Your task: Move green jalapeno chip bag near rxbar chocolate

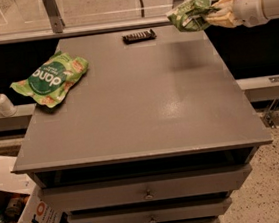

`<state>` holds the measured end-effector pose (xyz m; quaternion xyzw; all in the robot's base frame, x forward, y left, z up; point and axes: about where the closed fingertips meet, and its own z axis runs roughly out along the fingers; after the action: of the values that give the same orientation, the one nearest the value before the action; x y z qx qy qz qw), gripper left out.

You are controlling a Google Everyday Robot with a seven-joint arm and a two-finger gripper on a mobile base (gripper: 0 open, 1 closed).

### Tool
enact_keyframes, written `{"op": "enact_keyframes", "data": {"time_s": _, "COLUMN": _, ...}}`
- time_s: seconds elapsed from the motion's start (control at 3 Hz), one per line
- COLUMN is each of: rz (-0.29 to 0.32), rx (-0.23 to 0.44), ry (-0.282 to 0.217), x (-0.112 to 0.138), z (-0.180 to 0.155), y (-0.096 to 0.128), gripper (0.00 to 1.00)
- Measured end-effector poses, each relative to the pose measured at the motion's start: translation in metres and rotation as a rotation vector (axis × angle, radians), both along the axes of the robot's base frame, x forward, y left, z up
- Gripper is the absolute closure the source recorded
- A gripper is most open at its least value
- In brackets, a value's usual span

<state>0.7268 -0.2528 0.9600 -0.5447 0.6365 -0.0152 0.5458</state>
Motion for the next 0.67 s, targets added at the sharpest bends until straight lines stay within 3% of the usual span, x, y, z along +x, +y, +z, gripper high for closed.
{"op": "enact_keyframes", "data": {"time_s": 0.33, "rz": -0.053, "rx": -0.081, "ry": -0.088, "x": 0.031, "z": -0.014, "y": -0.005, "gripper": 1.00}}
{"op": "enact_keyframes", "data": {"time_s": 0.67, "rz": -0.085, "rx": -0.136, "ry": -0.143, "x": 0.061, "z": -0.021, "y": -0.006, "gripper": 1.00}}
